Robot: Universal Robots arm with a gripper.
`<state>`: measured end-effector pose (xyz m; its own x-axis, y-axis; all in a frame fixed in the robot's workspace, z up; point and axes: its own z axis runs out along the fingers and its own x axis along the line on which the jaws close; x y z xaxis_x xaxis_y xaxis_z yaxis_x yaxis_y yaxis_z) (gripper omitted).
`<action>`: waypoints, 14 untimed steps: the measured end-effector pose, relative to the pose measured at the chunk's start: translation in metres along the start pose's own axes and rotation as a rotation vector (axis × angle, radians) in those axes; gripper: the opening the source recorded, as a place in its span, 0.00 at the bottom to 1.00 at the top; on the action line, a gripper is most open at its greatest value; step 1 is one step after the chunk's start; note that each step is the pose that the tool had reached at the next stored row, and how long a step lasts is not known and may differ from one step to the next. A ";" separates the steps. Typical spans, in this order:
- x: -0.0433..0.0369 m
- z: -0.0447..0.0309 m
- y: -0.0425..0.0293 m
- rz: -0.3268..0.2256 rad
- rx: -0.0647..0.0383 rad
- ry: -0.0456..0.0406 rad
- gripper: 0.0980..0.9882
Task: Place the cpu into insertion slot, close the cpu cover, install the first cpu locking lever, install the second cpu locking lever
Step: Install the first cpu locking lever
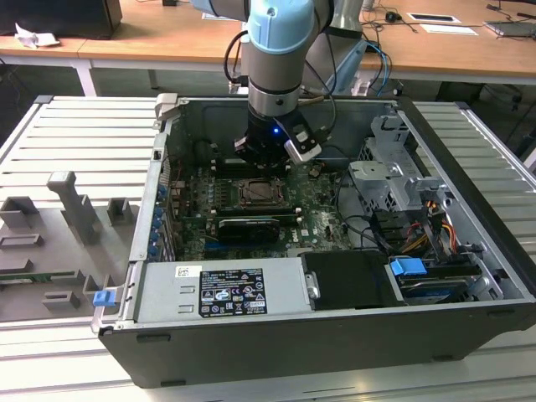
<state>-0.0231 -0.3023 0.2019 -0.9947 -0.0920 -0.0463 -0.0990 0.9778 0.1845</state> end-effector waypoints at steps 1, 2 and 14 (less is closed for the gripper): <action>0.0000 0.0000 0.0000 0.000 0.000 -0.0001 0.01; -0.0001 0.0000 0.0000 0.000 0.001 -0.0001 0.01; -0.0006 -0.0025 0.0004 0.008 0.030 0.0012 0.01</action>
<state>-0.0226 -0.3023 0.2045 -0.9954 -0.0847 -0.0439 -0.0905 0.9838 0.1548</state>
